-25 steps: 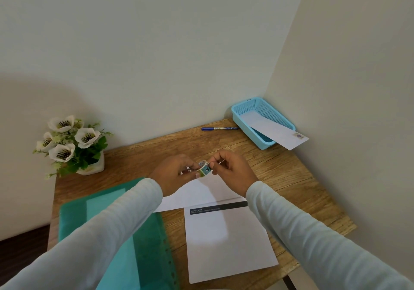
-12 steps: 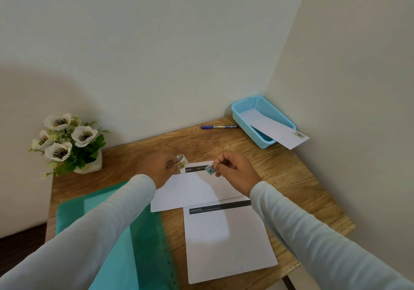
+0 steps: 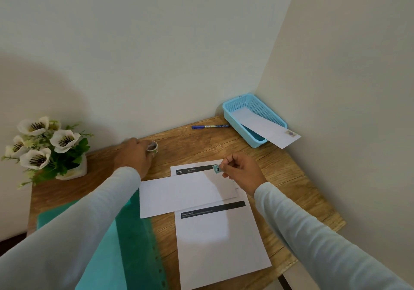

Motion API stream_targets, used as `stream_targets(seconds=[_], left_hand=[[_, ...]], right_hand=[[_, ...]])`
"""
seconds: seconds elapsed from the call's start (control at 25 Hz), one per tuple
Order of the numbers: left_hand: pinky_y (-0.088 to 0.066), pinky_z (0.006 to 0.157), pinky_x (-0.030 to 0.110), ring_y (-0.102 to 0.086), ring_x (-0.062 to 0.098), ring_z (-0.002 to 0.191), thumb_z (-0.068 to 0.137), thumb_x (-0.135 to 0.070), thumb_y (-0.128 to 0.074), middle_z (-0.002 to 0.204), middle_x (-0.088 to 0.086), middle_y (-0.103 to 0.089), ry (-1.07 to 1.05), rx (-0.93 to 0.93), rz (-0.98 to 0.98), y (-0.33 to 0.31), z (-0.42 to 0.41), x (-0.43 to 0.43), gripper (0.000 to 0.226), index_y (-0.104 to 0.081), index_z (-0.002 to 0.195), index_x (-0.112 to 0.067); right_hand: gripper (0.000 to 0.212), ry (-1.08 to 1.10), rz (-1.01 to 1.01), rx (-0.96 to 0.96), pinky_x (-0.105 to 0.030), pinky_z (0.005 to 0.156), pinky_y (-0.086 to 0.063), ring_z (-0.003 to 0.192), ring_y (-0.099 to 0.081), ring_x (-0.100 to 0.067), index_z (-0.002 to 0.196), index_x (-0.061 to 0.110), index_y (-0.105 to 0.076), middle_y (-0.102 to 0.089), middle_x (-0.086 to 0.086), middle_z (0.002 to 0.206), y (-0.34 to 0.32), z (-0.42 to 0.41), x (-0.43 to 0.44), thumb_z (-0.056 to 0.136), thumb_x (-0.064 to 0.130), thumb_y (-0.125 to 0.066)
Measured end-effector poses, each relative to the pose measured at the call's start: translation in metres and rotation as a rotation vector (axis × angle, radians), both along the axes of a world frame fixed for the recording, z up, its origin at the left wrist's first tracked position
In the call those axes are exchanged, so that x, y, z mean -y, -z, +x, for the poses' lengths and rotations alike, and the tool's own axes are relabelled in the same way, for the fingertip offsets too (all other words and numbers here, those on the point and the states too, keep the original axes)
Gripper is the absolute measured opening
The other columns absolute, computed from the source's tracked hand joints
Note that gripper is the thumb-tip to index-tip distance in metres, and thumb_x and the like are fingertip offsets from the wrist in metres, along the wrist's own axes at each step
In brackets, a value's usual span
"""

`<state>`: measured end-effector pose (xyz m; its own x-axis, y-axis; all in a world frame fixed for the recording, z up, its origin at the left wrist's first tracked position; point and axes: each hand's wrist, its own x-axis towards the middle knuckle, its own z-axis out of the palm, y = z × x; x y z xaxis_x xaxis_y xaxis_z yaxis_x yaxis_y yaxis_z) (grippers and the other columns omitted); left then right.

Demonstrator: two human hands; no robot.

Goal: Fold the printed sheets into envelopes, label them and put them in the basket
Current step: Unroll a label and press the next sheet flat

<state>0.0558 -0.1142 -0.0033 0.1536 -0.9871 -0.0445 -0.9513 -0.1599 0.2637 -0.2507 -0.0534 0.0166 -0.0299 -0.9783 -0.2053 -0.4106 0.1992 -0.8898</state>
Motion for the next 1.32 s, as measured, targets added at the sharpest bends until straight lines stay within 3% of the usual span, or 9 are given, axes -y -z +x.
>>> stream_targets(seconds=[0.16, 0.36, 0.64, 0.88, 1.32], left_hand=[[-0.055, 0.083, 0.039, -0.059, 0.029, 0.106, 0.097, -0.033, -0.064, 0.121, 0.007, -0.058, 0.146, -0.095, -0.195, 0.007, -0.033, -0.027, 0.032, -0.064, 0.126, -0.019], [-0.049, 0.099, 0.036, -0.051, 0.018, 0.118, 0.097, -0.037, -0.064, 0.128, -0.007, -0.057, 0.441, -0.298, -0.125, 0.034, -0.106, -0.059, 0.029, -0.062, 0.125, -0.033], [-0.041, 0.106, 0.04, -0.044, 0.017, 0.125, 0.098, -0.045, -0.056, 0.132, -0.012, -0.054, 0.547, -0.181, -0.117, 0.063, -0.128, -0.059, 0.032, -0.058, 0.128, -0.034], [-0.04, 0.109, 0.043, -0.045, 0.022, 0.129, 0.101, -0.046, -0.051, 0.14, -0.006, -0.054, 0.565, -0.154, -0.115, 0.064, -0.126, -0.062, 0.048, -0.045, 0.147, -0.032], [-0.035, 0.112, 0.042, -0.04, 0.021, 0.131, 0.103, -0.047, -0.045, 0.139, -0.007, -0.051, 0.56, -0.091, -0.078, 0.063, -0.126, -0.062, 0.042, -0.055, 0.141, -0.035]], right_hand=[[0.008, 0.144, 0.078, -0.014, -0.025, 0.069, -0.059, 0.079, -0.076, -0.011, 0.09, 0.017, -0.069, -0.078, 0.001, 0.092, 0.011, -0.023, 0.003, 0.091, 0.015, -0.077], [0.01, 0.229, 0.164, -0.086, -0.036, 0.08, -0.065, 0.083, -0.074, -0.016, 0.091, 0.018, -0.069, -0.074, 0.0, 0.098, 0.03, -0.028, 0.002, 0.09, 0.015, -0.078], [0.01, 0.178, 0.126, -0.224, -0.032, 0.088, -0.059, 0.088, -0.066, -0.011, 0.087, 0.025, -0.071, -0.069, 0.008, 0.091, 0.04, -0.01, 0.012, 0.09, 0.017, -0.077], [0.017, 0.153, 0.144, -0.308, -0.029, 0.085, -0.056, 0.087, -0.064, -0.01, 0.081, 0.03, -0.069, -0.068, 0.01, 0.088, 0.044, -0.002, 0.024, 0.092, 0.019, -0.075], [0.007, 0.146, 0.169, -0.385, -0.035, 0.092, -0.057, 0.096, -0.066, -0.018, 0.092, 0.026, -0.073, -0.071, 0.003, 0.1, 0.043, 0.003, 0.027, 0.095, 0.019, -0.071]])
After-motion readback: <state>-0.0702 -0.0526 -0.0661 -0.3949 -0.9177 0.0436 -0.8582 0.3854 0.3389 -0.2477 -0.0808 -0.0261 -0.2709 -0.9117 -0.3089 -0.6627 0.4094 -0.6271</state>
